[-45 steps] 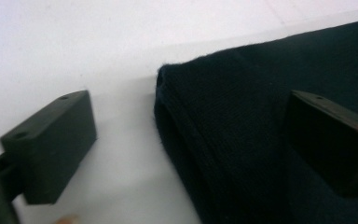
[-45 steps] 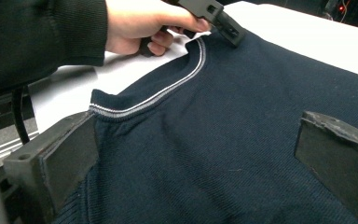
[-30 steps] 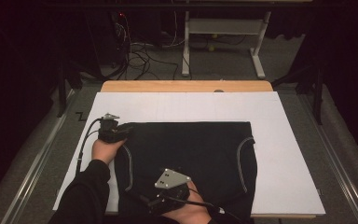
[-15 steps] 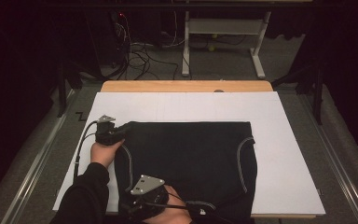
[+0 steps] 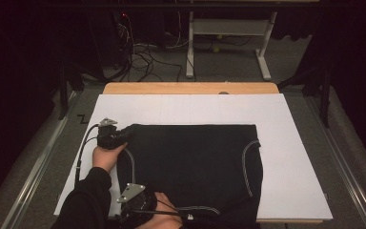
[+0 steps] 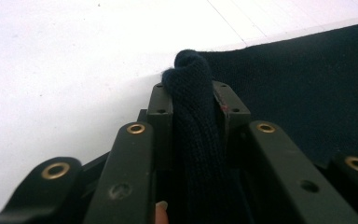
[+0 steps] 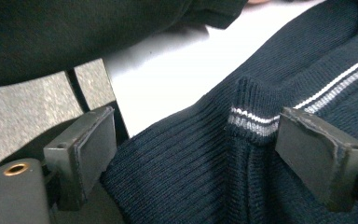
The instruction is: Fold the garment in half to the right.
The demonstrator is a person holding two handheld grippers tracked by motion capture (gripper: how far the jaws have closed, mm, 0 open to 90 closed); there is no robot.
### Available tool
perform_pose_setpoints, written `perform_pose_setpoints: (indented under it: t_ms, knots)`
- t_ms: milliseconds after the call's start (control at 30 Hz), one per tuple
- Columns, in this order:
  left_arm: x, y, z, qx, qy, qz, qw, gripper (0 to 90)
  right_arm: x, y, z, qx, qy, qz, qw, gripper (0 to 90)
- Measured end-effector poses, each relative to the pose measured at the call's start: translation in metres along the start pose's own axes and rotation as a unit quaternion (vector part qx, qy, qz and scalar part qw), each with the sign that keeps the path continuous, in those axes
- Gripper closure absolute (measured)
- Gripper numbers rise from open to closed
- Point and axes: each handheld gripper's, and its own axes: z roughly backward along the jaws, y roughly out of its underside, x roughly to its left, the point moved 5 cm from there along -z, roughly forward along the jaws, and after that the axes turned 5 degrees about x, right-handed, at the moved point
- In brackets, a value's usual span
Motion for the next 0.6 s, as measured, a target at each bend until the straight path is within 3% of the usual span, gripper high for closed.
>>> perform_pose_setpoints:
  t_ms: [267,600]
  knots:
    - [0.0007,0.0002,0.0009,-0.003,-0.003,-0.002,1.0,68.2,0.0004,-0.0001,-0.0036,0.015,0.027,-0.009,0.9995,21.5]
    - [0.0004,0.0002,0.0006,-0.002,-0.005,-0.001,1.0,68.3,-0.0049,0.001,0.0004,0.012,0.034,-0.017,0.9992,38.1]
